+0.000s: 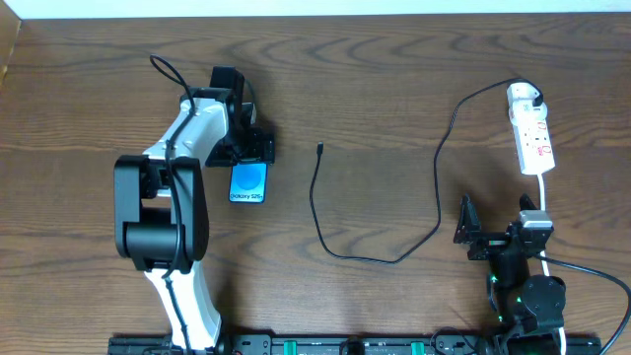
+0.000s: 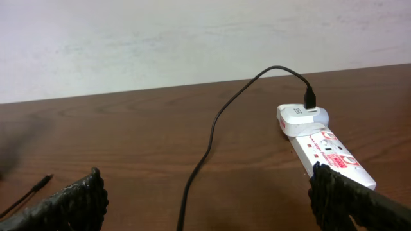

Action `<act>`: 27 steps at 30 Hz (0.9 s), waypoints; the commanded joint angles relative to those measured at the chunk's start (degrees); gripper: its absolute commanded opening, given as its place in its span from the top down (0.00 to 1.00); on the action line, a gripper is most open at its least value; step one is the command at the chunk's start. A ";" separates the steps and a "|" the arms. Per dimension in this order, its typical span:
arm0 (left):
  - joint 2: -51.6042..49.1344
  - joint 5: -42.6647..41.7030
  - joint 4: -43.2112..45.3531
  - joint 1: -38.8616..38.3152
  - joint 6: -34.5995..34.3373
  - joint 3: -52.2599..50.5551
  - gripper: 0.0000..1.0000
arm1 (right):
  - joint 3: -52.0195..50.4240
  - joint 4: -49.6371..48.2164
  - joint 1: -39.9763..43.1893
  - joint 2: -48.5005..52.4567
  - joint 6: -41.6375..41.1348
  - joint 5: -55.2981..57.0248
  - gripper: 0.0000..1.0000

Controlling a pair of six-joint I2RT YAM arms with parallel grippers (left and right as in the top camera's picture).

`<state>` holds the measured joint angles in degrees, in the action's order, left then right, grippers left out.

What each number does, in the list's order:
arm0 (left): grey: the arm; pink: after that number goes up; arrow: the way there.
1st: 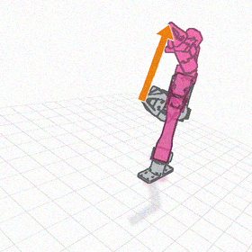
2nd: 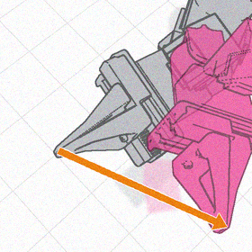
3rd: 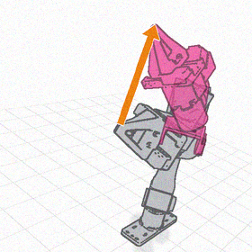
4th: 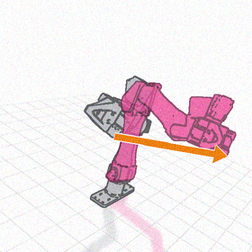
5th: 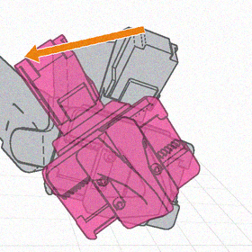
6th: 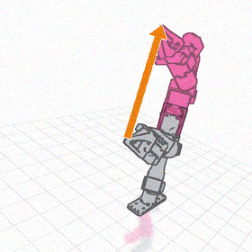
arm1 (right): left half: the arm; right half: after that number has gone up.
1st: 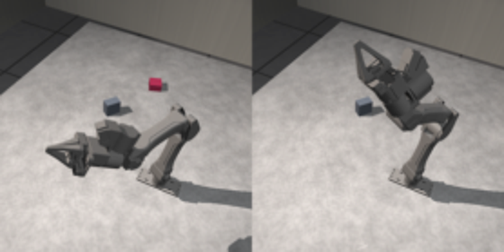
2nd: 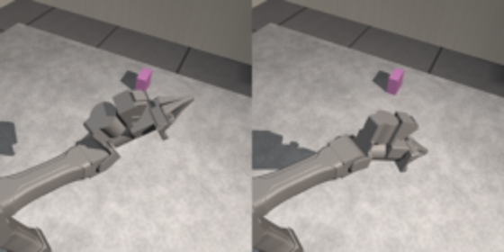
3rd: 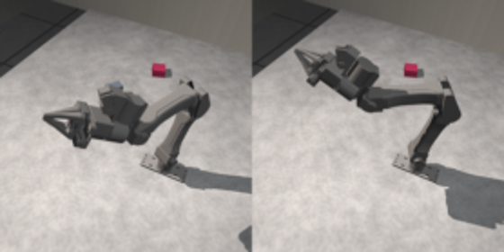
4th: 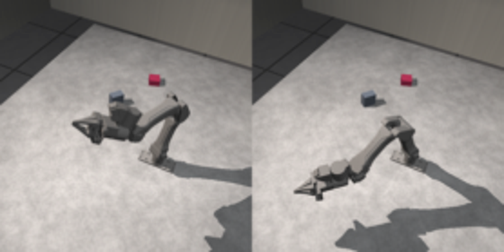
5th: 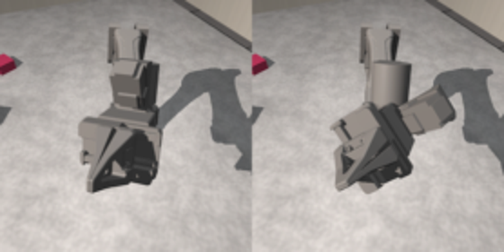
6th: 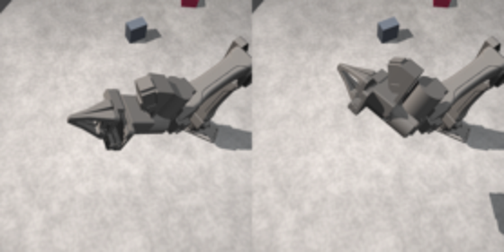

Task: Plug charger to phone and switch on socket
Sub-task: 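Lower the open left gripper around the phone's top end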

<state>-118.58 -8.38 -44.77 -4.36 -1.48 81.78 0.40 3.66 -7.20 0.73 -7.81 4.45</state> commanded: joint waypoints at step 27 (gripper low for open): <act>-1.81 1.09 2.03 -1.31 -1.57 -5.20 0.02 | -0.09 0.22 0.35 -0.20 0.15 -0.09 0.01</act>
<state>-117.62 -6.07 -42.28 -5.41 -1.69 79.37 0.40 3.66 -7.20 0.73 -7.81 4.45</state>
